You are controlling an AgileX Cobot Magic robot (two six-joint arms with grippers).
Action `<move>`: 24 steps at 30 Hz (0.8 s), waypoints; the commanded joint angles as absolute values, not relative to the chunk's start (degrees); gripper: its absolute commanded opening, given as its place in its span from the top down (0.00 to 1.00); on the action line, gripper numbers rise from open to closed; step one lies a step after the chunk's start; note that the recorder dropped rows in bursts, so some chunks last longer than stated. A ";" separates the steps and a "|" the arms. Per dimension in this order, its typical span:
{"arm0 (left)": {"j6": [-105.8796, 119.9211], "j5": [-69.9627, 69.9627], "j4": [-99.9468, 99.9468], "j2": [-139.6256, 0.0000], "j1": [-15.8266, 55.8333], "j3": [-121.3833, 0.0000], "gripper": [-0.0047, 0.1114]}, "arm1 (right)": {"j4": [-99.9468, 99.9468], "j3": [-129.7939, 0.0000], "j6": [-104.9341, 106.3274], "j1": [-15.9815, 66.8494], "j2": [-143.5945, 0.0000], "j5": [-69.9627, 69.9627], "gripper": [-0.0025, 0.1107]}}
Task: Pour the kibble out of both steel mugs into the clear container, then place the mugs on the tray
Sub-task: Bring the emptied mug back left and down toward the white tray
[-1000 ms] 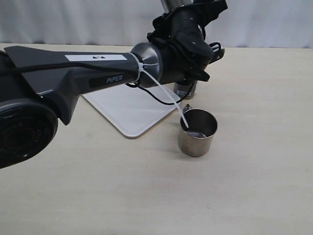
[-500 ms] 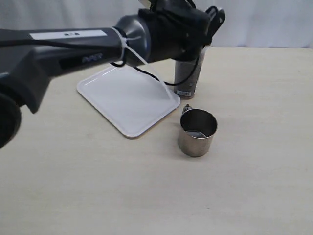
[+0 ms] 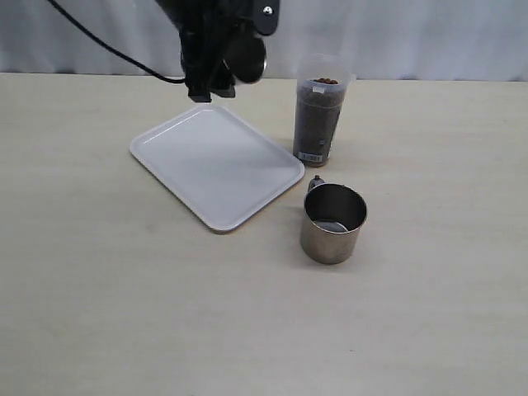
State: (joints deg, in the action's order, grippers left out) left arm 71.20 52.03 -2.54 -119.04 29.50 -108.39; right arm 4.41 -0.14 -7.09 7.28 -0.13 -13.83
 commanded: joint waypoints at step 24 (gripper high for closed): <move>122.69 33.75 -96.28 -136.19 11.09 -92.71 0.96 | 5.13 0.00 -7.09 7.52 0.00 -13.88 0.94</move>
State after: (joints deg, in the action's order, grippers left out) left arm 120.99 34.07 -94.40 -134.88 11.07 -91.83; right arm 4.41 -0.14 -7.09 7.28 -0.13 -13.83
